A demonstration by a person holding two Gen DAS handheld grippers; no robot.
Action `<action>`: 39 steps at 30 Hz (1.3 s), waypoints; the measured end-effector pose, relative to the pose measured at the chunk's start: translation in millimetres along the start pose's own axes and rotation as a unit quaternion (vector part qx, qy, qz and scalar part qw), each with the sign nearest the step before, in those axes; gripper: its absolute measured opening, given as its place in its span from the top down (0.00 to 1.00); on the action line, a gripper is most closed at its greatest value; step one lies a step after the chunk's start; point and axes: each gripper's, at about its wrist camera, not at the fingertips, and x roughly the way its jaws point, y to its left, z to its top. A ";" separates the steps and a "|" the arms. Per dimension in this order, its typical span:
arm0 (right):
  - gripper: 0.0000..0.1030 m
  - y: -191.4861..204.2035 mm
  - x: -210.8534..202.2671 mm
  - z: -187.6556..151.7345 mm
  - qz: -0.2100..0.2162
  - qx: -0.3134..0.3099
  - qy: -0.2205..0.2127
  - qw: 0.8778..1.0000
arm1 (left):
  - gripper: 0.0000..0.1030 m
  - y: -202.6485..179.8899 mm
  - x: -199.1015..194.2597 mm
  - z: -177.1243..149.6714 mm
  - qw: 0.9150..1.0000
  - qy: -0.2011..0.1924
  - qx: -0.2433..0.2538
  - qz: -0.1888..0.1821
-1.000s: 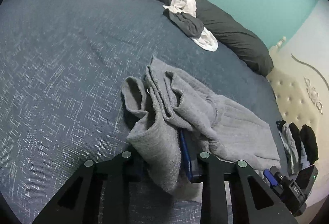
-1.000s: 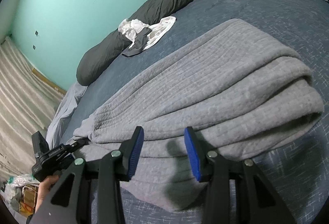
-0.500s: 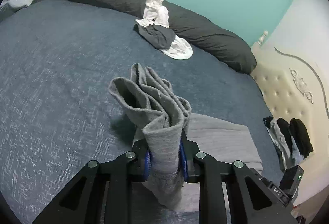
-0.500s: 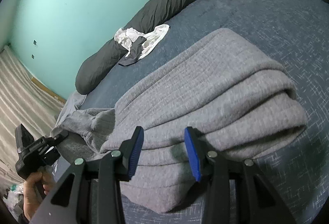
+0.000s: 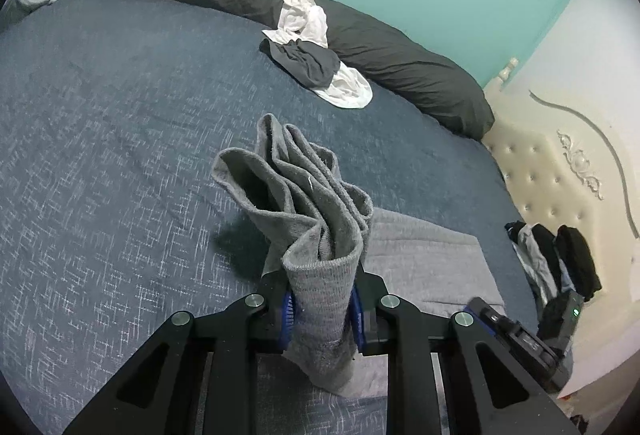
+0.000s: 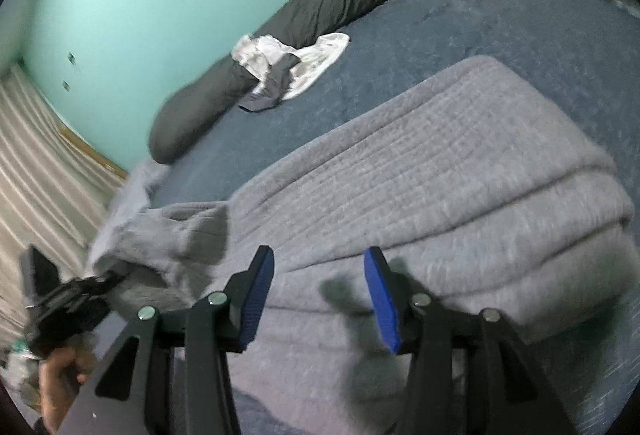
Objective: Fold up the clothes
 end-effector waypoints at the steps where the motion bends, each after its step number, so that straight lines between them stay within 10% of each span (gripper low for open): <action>1: 0.70 2.2 3.5 3.3 -0.006 -0.006 0.002 1.000 | 0.77 0.8 -1.0 -0.2 1.000 0.000 0.000 -0.004; 10: 0.93 1.9 84.8 28.0 -0.101 -0.028 0.111 0.988 | 0.77 1.2 -7.4 -3.6 1.000 -0.001 0.003 -0.030; 27: 0.94 3.2 139.8 101.2 -0.145 -0.059 0.142 0.977 | 0.78 7.0 -9.0 -13.9 0.999 -0.010 0.013 -0.049; 39: 0.94 12.9 69.7 31.6 -0.125 -0.093 0.149 0.976 | 0.78 9.4 -10.3 -16.3 0.998 -0.012 0.010 -0.056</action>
